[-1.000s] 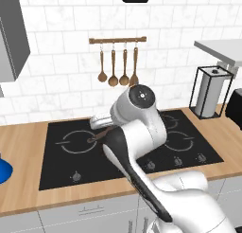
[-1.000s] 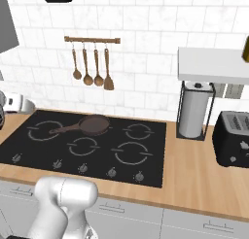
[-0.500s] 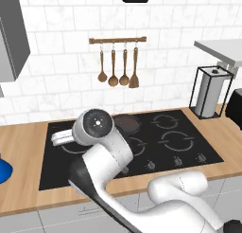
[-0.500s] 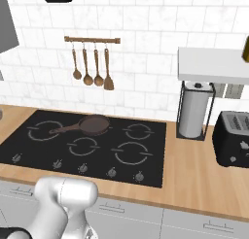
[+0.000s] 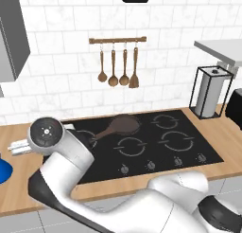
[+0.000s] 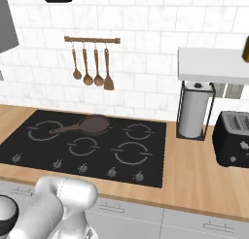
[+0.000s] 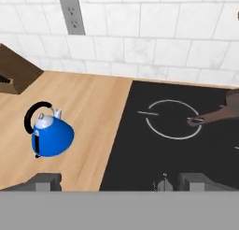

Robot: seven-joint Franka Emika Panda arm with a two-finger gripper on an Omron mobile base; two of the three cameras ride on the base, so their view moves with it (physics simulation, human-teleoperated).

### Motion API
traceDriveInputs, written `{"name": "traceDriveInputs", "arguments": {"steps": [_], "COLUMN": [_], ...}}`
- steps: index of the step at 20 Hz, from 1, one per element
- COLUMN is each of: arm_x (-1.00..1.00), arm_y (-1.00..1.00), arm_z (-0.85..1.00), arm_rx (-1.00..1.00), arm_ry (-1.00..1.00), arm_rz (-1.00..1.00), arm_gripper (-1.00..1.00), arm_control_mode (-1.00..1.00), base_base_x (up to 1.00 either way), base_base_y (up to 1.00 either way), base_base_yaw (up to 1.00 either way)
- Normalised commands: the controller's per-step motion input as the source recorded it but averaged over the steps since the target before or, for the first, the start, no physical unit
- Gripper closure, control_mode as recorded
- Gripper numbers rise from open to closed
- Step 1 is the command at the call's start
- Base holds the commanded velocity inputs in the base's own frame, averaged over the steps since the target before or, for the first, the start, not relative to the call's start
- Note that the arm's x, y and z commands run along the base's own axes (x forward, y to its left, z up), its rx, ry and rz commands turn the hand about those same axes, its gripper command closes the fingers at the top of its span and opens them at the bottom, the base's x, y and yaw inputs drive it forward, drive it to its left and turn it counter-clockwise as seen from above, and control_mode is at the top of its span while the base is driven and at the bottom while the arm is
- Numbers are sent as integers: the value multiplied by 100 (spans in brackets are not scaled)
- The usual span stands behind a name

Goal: Pick the kettle from the counter and place it on a stove burner. Then turn the burner on.

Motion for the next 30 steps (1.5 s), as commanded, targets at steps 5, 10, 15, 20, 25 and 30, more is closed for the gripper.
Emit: {"name": "traceDriveInputs", "arguments": {"steps": [5,10,15,20,25,30], "arm_x": [40,58,4,8,26,18], "arm_y": [97,78,44,50,64,60], "arm_z": [-9,-35,-21,-24,-43,-16], "arm_rx": [-1,0,-4,-5,0,-1], "arm_ry": [4,37,15,0,1,1], "arm_rz": [-2,-1,0,0,0,0], "arm_gripper": [-100,-100,-100,-100,-100,-100], "arm_control_mode": [-100,-100,-100,-100,-100,-100], "base_base_x": [0,0,0,0,0,0], "base_base_y": [0,0,0,0,0,0], "base_base_yaw": [0,0,0,0,0,0]}}
